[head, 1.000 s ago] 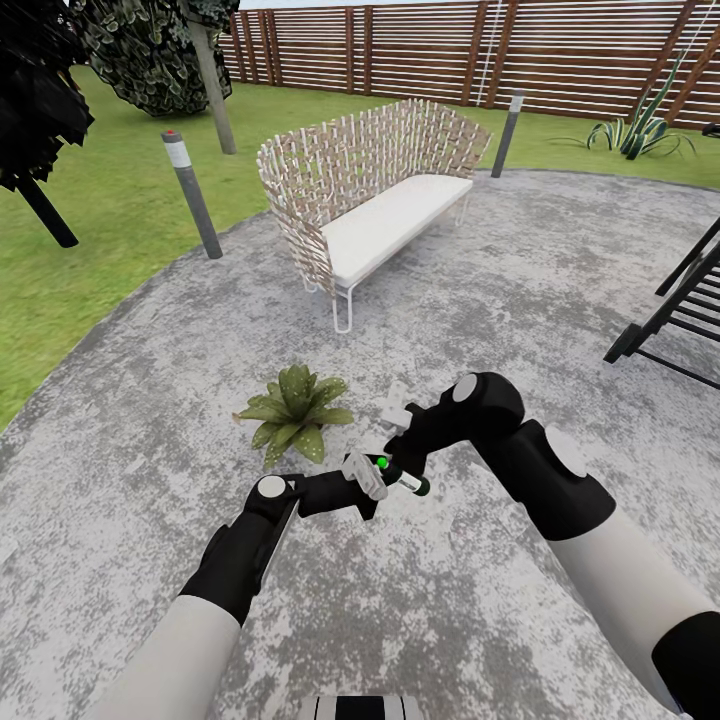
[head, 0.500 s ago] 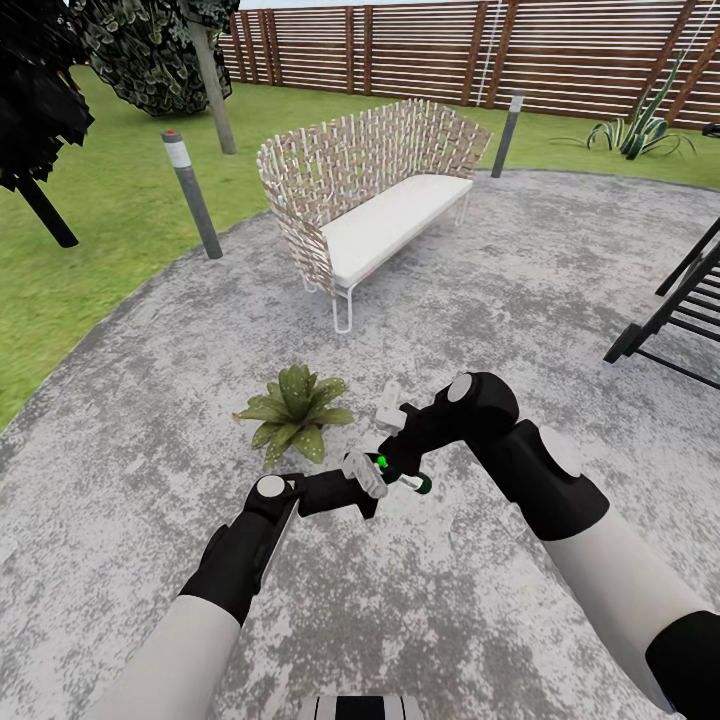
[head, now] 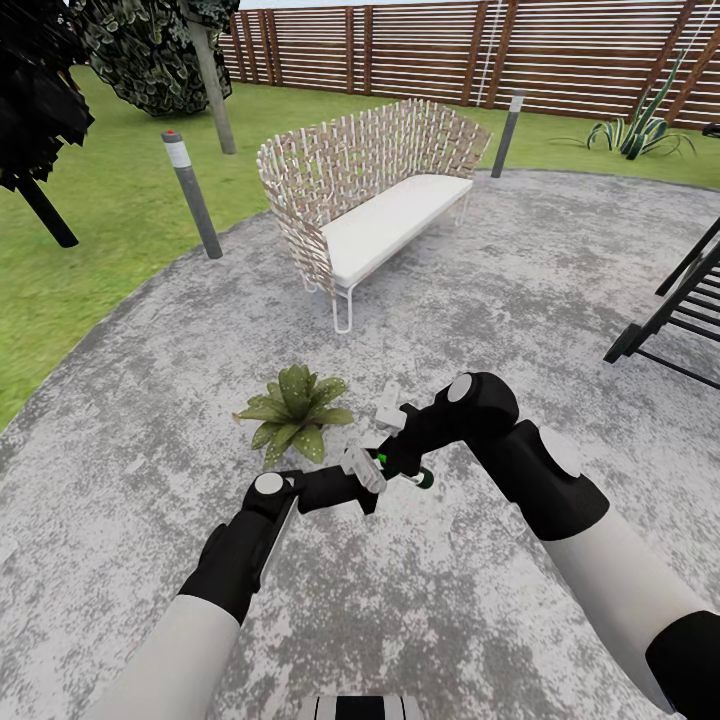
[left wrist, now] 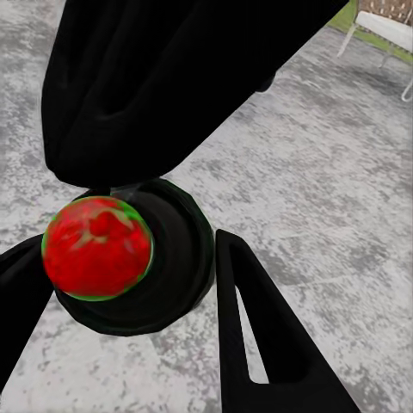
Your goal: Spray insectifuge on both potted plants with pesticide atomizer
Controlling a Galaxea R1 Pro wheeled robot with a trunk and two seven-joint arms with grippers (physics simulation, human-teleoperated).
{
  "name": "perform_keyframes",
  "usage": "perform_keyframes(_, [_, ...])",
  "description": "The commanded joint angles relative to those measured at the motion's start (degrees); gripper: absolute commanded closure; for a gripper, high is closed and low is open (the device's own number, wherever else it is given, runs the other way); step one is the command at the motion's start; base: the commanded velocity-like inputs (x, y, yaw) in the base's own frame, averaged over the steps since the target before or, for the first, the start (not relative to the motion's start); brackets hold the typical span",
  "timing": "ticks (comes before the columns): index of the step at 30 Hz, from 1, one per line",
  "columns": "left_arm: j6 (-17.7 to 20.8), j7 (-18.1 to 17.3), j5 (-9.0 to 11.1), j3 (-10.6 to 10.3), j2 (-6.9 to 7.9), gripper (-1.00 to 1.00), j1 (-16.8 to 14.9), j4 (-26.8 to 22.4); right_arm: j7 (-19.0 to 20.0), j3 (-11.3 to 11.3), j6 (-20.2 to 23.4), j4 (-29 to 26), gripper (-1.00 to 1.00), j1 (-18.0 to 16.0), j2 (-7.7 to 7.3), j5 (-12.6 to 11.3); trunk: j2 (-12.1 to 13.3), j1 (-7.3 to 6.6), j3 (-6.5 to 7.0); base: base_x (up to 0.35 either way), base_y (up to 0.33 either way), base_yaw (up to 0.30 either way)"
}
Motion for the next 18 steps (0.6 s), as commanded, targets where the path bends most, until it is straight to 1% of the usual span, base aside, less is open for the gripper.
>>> perform_keyframes(1, [0.6,-0.3,-0.1,0.1,-0.03,1.00,0.0,-0.2,0.5,0.1,0.4,-0.1,1.00,0.0,-0.06,0.5,0.0,-0.01,-0.04,0.000,0.000,0.000])
perform_keyframes(18, [0.7,-0.2,-0.1,0.1,-0.03,1.00,0.0,-0.1,0.5,0.1,0.4,-0.1,1.00,-0.1,-0.07,0.5,0.0,-0.01,-0.04,0.000,0.000,0.000])
